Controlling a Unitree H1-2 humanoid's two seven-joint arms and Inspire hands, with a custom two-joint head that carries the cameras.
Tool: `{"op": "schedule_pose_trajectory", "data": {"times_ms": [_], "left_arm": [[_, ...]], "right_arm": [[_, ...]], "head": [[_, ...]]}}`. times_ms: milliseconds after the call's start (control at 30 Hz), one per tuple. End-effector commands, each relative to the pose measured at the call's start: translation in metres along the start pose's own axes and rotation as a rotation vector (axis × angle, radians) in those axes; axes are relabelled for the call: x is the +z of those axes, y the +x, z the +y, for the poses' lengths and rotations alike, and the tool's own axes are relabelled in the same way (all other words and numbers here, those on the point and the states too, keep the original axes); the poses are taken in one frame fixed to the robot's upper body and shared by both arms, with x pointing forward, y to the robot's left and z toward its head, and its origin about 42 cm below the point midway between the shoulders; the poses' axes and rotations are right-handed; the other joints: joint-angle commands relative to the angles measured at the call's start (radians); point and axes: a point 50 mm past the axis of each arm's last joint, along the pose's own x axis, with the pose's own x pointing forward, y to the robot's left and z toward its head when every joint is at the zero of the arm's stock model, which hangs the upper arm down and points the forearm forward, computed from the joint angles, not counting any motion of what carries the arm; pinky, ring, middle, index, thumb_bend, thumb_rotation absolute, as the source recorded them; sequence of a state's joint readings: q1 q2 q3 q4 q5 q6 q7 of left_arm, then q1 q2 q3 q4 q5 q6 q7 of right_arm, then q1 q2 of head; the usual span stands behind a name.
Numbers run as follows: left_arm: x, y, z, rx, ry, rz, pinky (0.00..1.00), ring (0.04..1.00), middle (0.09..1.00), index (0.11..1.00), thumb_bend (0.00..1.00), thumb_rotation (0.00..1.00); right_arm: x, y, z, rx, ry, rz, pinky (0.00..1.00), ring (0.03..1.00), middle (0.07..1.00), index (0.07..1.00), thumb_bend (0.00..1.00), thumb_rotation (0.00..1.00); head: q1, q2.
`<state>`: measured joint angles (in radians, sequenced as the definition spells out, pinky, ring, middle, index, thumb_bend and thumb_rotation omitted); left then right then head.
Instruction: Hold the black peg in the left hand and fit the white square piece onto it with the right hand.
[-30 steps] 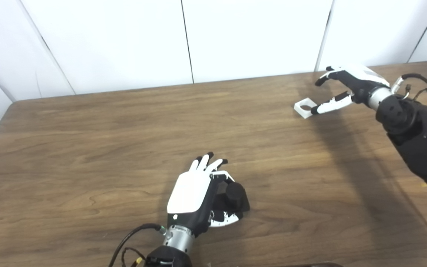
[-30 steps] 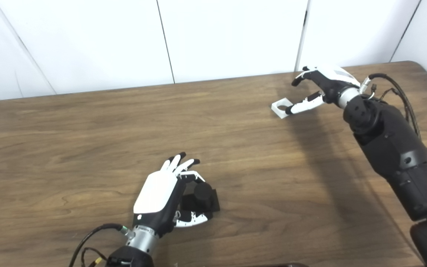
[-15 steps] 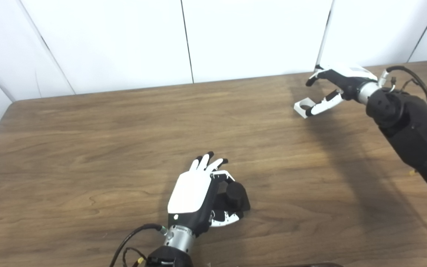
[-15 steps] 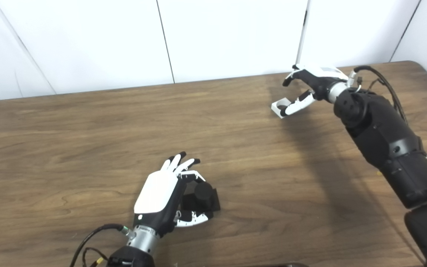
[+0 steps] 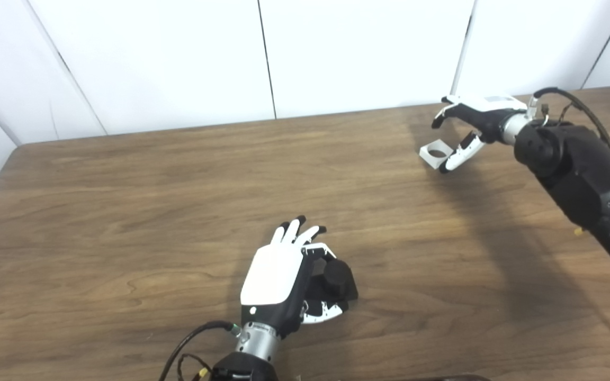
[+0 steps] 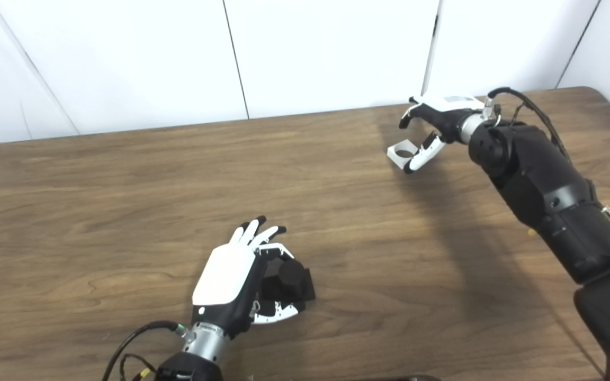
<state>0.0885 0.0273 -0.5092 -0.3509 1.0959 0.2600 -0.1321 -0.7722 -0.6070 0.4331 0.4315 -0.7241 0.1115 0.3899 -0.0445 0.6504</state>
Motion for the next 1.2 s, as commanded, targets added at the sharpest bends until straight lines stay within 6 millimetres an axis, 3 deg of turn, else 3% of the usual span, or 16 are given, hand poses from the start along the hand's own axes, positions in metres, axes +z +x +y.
{"op": "schedule_pose_trajectory", "data": {"times_ms": [0, 467, 1167], "left_arm": [[-0.001, -0.003, -0.011, -0.038, 0.002, 0.033, 1.00, 1.000, 0.893, 0.488, 0.52, 0.08], [0.001, -0.002, -0.013, -0.034, -0.015, 0.043, 1.00, 0.999, 0.896, 0.487, 0.52, 0.08], [0.001, 0.001, -0.011, -0.023, -0.020, 0.042, 1.00, 0.998, 0.892, 0.487, 0.52, 0.08]], "right_arm": [[0.003, 0.001, -0.045, -0.091, -0.065, -0.027, 1.00, 1.000, 1.000, 0.780, 0.86, 0.27], [0.004, 0.005, -0.056, -0.064, -0.155, -0.037, 1.00, 1.000, 1.000, 0.770, 0.87, 0.25], [0.007, 0.013, -0.047, -0.009, -0.253, -0.057, 1.00, 1.000, 0.990, 0.764, 0.84, 0.23]], "head": [[-0.001, 0.001], [0.006, 0.002], [0.008, -0.001]]}}
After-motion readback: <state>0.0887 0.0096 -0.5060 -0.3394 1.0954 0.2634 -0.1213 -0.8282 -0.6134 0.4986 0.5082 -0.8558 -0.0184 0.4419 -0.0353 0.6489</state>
